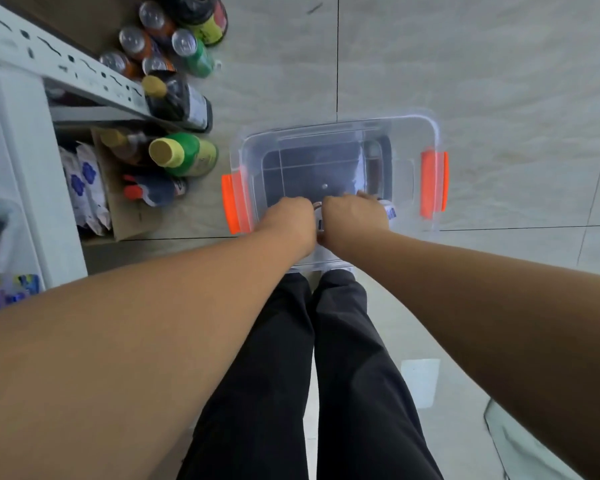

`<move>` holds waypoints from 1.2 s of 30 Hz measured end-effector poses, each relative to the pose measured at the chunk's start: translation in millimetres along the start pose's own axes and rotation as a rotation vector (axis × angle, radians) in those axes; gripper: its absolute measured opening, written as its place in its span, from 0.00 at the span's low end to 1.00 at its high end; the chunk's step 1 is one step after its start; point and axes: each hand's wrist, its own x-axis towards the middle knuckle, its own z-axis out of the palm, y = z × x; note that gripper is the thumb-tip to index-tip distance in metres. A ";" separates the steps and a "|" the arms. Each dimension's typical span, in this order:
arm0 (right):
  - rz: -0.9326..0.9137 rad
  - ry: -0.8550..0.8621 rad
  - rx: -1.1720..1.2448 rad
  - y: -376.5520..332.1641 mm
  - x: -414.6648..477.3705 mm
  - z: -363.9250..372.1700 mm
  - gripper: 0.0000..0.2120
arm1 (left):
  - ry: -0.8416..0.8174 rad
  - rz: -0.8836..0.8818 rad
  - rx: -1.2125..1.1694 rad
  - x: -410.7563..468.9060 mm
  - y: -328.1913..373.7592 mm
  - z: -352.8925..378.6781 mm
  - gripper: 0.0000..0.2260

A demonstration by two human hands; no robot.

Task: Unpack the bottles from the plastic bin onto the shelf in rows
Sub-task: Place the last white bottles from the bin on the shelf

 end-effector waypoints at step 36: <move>-0.365 0.206 -0.081 -33.3 -317.8 -555.6 0.11 | 0.423 0.142 -0.020 -453.2 36.9 -458.3 0.15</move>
